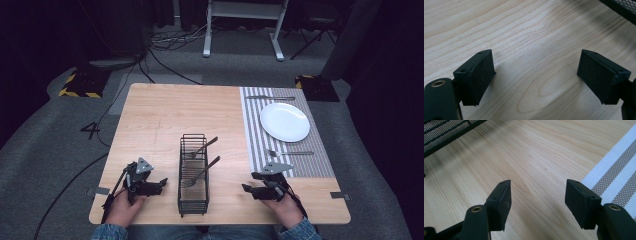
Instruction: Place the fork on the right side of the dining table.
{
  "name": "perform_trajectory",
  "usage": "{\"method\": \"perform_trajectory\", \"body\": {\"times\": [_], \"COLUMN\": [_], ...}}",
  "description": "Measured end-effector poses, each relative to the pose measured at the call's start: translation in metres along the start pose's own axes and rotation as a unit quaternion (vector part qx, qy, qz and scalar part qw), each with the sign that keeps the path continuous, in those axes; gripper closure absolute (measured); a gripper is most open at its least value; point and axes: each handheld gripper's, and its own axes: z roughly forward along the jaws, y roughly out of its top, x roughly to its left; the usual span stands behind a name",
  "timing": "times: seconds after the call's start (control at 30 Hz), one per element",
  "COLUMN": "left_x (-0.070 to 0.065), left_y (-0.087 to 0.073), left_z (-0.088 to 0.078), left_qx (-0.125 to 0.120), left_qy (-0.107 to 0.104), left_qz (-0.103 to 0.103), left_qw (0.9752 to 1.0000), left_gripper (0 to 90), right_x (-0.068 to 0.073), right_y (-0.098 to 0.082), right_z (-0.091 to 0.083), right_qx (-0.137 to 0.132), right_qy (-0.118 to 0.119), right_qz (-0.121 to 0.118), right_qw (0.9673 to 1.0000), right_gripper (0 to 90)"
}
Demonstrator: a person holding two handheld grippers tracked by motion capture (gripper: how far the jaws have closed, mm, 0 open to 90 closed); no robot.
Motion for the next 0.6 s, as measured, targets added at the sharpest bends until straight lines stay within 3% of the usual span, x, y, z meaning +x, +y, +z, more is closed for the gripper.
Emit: {"method": "perform_trajectory", "body": {"times": [0.17,0.3,0.4,0.5,0.6], "left_x": [0.0,0.0,0.0,0.0,0.0], "left_y": [0.0,0.0,0.0,0.0,0.0], "left_z": [0.0,0.0,0.0,0.0,0.0], "left_qx": [0.0,0.0,0.0,0.0,0.0], "left_qy": [0.0,0.0,0.0,0.0,0.0], "left_qz": [0.0,0.0,0.0,0.0,0.0], "left_qw": [1.0,1.0,1.0,1.0,1.0], "left_gripper": [14.3,14.3,14.2,14.2,14.3], "right_x": [0.005,0.01,0.012,0.013,0.013], "right_y": [-0.007,-0.012,-0.018,-0.017,-0.017], "right_z": [0.005,0.01,0.012,0.015,0.015], "right_qx": [-0.003,0.007,-0.016,-0.005,0.0], "right_qy": [-0.008,-0.032,-0.029,-0.02,-0.021], "right_qz": [-0.021,-0.039,-0.044,-0.051,-0.05], "right_qw": [0.9997,0.9987,0.9985,0.9985,0.9985], "right_gripper": [37.9,37.7,29.7,14.3,12.5]}}
